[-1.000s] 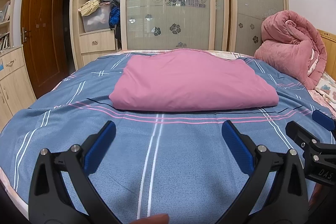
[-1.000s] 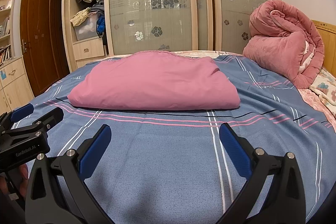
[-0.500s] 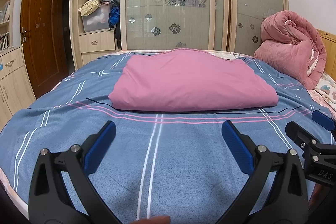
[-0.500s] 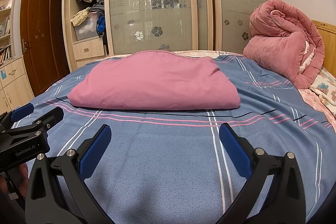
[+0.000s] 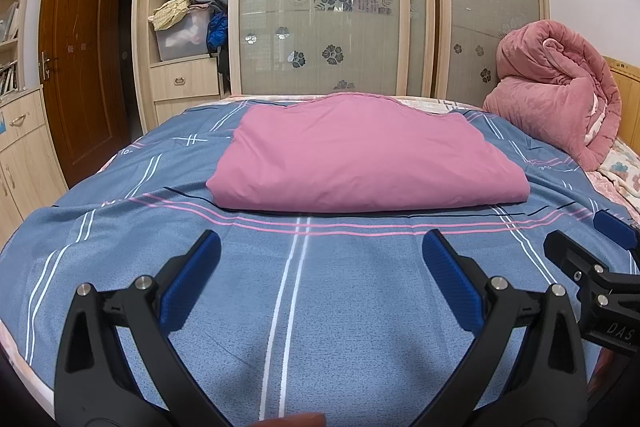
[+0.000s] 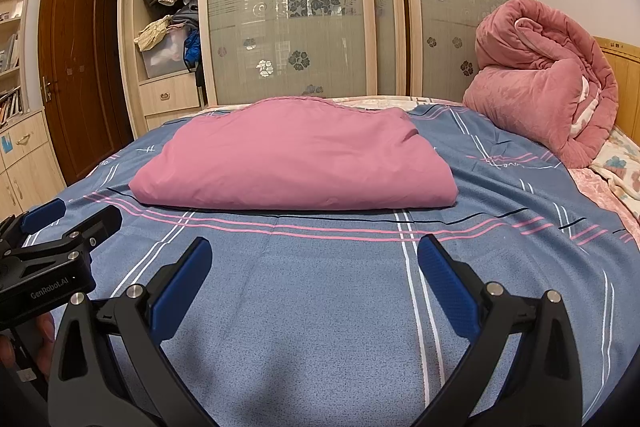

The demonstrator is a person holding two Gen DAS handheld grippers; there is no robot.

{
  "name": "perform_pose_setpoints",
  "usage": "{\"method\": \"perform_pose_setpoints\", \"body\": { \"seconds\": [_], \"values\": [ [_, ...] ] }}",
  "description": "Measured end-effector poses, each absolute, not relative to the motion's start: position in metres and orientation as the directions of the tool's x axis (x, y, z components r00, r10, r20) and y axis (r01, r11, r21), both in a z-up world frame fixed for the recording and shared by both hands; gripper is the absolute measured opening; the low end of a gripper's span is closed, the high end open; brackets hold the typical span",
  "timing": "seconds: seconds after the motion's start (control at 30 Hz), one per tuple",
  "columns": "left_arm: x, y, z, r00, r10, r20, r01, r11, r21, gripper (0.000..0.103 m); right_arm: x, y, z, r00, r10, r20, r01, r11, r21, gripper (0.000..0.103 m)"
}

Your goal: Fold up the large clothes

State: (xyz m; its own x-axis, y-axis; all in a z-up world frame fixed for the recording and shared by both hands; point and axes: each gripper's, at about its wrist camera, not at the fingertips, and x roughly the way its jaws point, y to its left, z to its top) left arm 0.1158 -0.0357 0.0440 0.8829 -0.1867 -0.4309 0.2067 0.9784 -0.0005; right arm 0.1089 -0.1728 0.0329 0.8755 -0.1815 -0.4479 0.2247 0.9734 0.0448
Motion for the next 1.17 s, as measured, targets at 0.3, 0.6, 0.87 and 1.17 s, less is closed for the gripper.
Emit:
{"method": "perform_pose_setpoints", "body": {
  "seconds": [0.3, 0.6, 0.87, 1.17],
  "values": [
    [0.1161, -0.0359, 0.0442, 0.882, -0.189, -0.432, 0.209, 0.978, -0.001, 0.101, 0.1088, -0.1727, 0.0328, 0.875, -0.182, -0.448, 0.225, 0.973, 0.046, 0.102],
    [0.1162, -0.0354, 0.0447, 0.884, -0.185, -0.430, 0.208, 0.978, 0.007, 0.101, 0.1090, -0.1722, 0.0305, 0.875, -0.181, -0.449, 0.224, 0.974, 0.044, 0.102],
    [0.1183, -0.0319, 0.0437, 0.885, -0.151, -0.441, 0.169, 0.986, 0.001, 0.101, 0.1089, -0.1721, 0.0291, 0.875, -0.181, -0.450, 0.224, 0.974, 0.044, 0.102],
    [0.1196, -0.0301, 0.0429, 0.878, -0.160, -0.451, 0.180, 0.984, 0.000, 0.101, 0.1085, -0.1726, 0.0287, 0.874, -0.180, -0.451, 0.224, 0.974, 0.046, 0.102]
  ]
}}
